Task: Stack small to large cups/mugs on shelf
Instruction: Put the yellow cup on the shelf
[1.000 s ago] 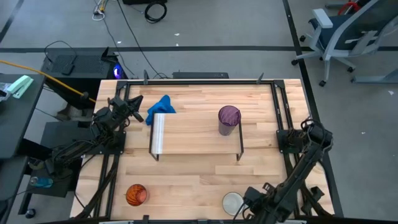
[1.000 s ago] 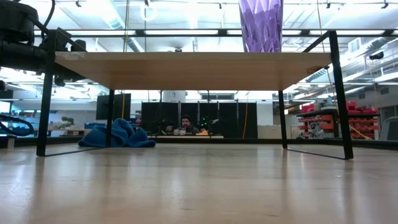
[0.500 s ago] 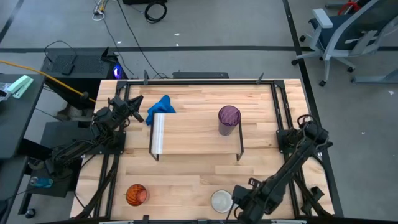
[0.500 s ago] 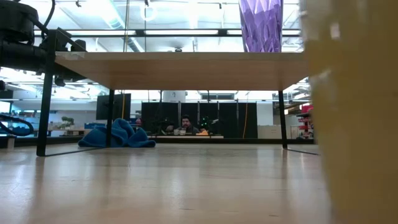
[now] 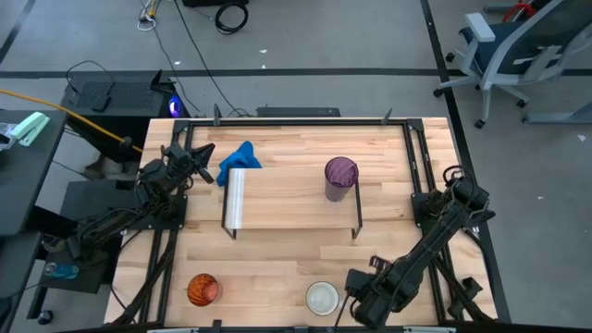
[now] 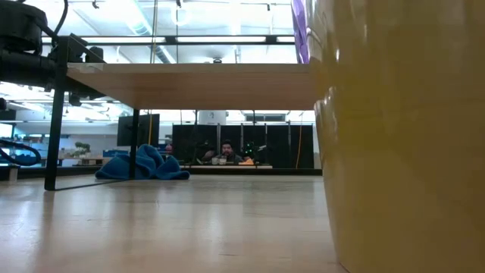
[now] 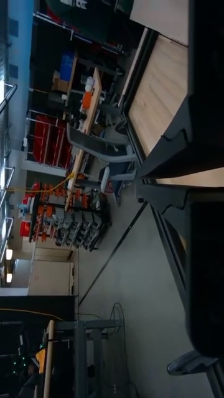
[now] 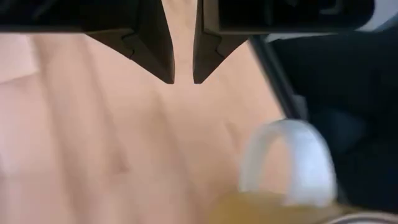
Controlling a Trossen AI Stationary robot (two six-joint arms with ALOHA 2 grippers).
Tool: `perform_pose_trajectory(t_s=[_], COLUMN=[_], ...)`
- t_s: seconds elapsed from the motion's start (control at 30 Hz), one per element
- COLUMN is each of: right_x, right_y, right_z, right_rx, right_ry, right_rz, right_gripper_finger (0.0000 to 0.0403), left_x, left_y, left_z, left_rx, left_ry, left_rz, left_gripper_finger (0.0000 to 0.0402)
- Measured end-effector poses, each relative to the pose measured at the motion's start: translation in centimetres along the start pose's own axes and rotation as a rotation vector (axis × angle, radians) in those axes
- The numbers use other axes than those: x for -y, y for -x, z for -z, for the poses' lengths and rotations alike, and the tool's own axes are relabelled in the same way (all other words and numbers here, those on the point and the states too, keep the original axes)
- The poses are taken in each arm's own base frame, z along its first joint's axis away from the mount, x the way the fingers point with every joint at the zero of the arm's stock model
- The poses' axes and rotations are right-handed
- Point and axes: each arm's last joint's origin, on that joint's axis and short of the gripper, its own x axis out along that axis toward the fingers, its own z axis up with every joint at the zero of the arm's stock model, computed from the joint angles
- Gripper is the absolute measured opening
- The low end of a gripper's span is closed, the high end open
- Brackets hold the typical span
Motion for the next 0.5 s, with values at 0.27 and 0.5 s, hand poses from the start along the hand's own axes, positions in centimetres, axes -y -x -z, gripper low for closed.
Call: perform_pose_trajectory(t_s=[0.27, 0.5], right_x=[0.3, -0.2], right_y=[0.1, 0.1], right_z=[-2.0, -2.4], right_rx=[0.070, 0.099], right_ry=[0.068, 0.082], right_rz=[-0.022, -0.077], right_gripper_finger=[0.0065, 0.0065], left_x=[0.0, 0.0], left_y=[0.0, 0.0], left_z=[0.0, 0.0], left_rx=[0.000, 0.000], left_ry=[-0.001, -0.001], left_rz=[0.000, 0.000], left_gripper_finger=[0.0034, 0.0037])
